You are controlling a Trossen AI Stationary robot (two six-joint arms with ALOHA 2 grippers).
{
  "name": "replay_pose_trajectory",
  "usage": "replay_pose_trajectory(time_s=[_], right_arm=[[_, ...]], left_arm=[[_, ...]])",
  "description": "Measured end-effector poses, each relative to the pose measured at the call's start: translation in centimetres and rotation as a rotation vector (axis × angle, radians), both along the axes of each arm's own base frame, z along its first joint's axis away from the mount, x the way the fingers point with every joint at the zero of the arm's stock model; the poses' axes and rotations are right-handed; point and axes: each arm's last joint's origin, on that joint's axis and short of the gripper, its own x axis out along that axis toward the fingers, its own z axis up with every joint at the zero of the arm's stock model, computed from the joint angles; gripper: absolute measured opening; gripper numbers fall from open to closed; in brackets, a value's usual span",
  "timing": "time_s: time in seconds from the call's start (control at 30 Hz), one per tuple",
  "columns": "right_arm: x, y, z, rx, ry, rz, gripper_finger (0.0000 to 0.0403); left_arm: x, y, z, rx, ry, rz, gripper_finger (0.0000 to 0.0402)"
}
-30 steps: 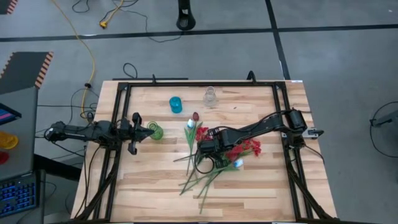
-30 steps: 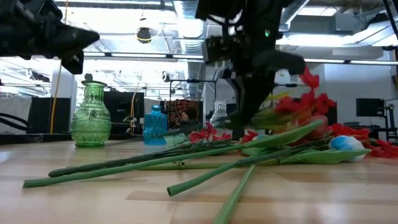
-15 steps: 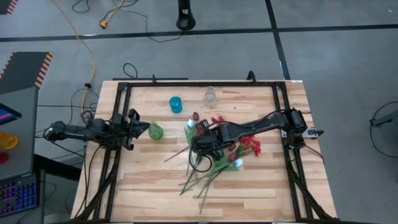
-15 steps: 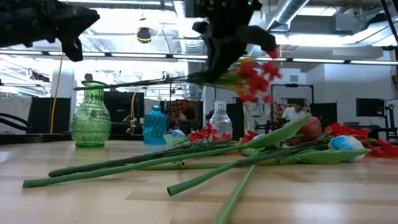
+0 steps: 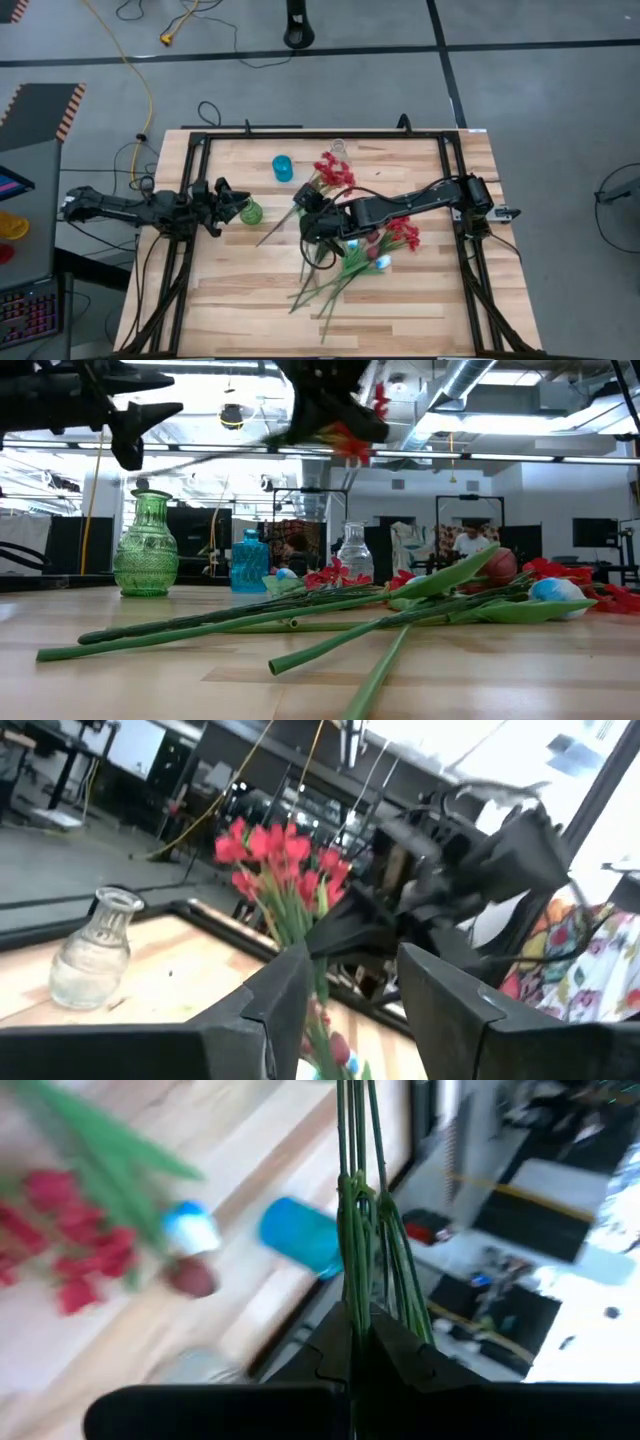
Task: Sort flowers into vase by color
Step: Put the middle red flowers into the blue vase
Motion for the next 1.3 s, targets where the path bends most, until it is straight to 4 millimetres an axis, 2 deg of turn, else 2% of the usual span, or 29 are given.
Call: replay_pose_trajectory(time_s=[0.33,0.63,0.97,1.3], right_arm=[[1.4,0.8,1.7,-0.123,-0.095,0.132,0.0044],[1.3,1.5,1.7,-0.172,-0.043,0.222,0.0044],[1.3,1.5,1.7,-0.173,-0.044,0.221,0.0044],[1.4,1.5,1.8,-0.174,-0.047,0.218,0.0044]], left_arm=[[3.1,-0.4,3.4,0.049,0.195,-0.023,0.0144],[5.5,-0.7,7.1,0.067,0.364,-0.026,0.0143],[8.1,-1.0,7.0,0.081,0.526,-0.029,0.0143],[8.4,-1.0,6.7,0.036,0.542,-0.027,0.0143]])
